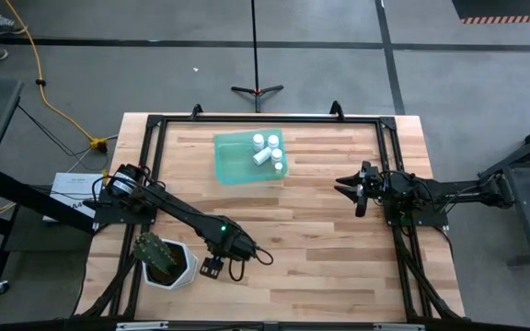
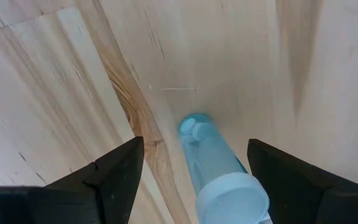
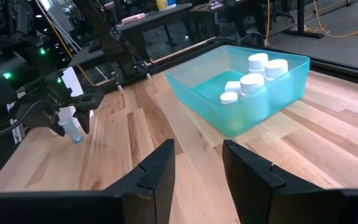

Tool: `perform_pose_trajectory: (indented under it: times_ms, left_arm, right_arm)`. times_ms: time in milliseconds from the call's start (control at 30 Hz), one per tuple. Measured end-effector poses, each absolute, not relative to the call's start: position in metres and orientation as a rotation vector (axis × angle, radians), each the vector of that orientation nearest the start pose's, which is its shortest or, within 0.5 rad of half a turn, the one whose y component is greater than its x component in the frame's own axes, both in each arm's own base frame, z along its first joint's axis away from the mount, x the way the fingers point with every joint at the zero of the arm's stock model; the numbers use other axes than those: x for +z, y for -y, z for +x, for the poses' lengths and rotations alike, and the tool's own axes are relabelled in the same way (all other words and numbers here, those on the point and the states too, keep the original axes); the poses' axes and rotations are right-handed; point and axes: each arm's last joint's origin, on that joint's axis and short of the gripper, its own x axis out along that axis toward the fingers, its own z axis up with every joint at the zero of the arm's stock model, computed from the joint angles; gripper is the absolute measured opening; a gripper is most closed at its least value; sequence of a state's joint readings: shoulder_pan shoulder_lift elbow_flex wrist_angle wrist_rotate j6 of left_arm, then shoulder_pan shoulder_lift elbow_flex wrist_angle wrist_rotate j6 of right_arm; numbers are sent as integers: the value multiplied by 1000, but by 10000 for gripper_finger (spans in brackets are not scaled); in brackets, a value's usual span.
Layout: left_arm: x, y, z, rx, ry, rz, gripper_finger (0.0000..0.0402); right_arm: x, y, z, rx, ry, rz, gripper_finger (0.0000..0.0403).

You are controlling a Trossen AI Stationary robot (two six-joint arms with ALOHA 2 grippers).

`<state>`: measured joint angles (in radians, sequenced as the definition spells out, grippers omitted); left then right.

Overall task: Pick and place pill bottles into a basket
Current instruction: Put the blue pill bottle into the green bin

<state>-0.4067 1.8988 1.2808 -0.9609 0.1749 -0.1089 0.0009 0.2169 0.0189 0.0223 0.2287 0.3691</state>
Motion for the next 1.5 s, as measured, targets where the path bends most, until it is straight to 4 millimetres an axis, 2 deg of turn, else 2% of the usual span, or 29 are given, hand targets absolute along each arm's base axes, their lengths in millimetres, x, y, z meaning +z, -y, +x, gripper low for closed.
perform_pose_trajectory:
  times_ms: [333,800,1267,1500]
  left_arm:
    - [164,139,309,-363,-1608,104,315]
    - [164,139,309,-366,-1608,102,205]
    - [165,138,307,-362,-1627,104,143]
    - [166,136,304,-348,-1672,117,146]
  right_arm:
    - [154,6,109,-257,-131,344,126]
    - [154,6,109,-256,-132,336,126]
    - [154,6,109,-256,-132,336,126]
    - [154,6,109,-256,-132,336,126]
